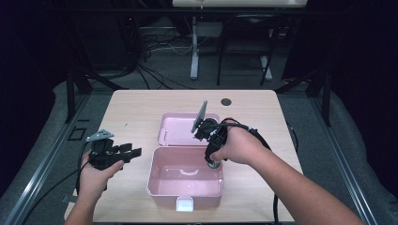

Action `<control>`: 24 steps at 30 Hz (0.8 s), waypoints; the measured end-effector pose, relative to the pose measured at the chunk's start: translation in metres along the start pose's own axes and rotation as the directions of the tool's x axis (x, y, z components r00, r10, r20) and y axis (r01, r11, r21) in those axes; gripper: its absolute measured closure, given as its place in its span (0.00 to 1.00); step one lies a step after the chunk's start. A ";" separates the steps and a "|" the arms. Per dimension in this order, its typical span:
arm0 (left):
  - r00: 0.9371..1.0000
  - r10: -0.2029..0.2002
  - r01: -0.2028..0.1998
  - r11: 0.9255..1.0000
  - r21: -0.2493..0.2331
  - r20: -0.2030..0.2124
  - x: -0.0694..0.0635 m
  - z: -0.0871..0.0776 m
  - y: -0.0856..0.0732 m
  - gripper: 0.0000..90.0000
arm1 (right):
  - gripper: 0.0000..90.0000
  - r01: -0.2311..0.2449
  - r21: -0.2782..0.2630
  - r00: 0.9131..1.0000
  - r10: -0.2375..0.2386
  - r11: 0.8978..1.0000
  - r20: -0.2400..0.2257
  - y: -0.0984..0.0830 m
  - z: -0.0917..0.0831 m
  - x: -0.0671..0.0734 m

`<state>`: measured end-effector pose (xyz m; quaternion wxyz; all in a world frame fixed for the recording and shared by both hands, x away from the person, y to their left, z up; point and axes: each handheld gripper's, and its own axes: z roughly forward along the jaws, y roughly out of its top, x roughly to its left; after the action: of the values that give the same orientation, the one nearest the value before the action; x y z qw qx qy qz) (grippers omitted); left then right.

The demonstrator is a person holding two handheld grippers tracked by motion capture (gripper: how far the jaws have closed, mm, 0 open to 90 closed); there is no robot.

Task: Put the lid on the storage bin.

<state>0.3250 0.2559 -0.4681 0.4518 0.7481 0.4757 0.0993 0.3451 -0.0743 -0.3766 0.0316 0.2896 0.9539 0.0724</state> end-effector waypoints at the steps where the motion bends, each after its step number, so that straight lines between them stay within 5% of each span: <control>1: 1.000 0.000 0.000 1.000 0.000 0.000 0.000 0.000 0.000 0.51 | 0.55 0.001 0.002 1.000 -0.001 1.000 0.000 0.000 0.001 0.000; 24: 1.000 0.000 0.000 1.000 0.007 -0.003 0.002 0.001 -0.001 0.51 | 0.56 0.093 0.027 0.995 -0.094 0.995 0.020 0.004 0.025 0.007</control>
<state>0.3263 0.2567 -0.4701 0.4483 0.7496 0.4769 0.0986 0.3443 -0.0644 -0.4013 0.0411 0.2458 0.9669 0.0553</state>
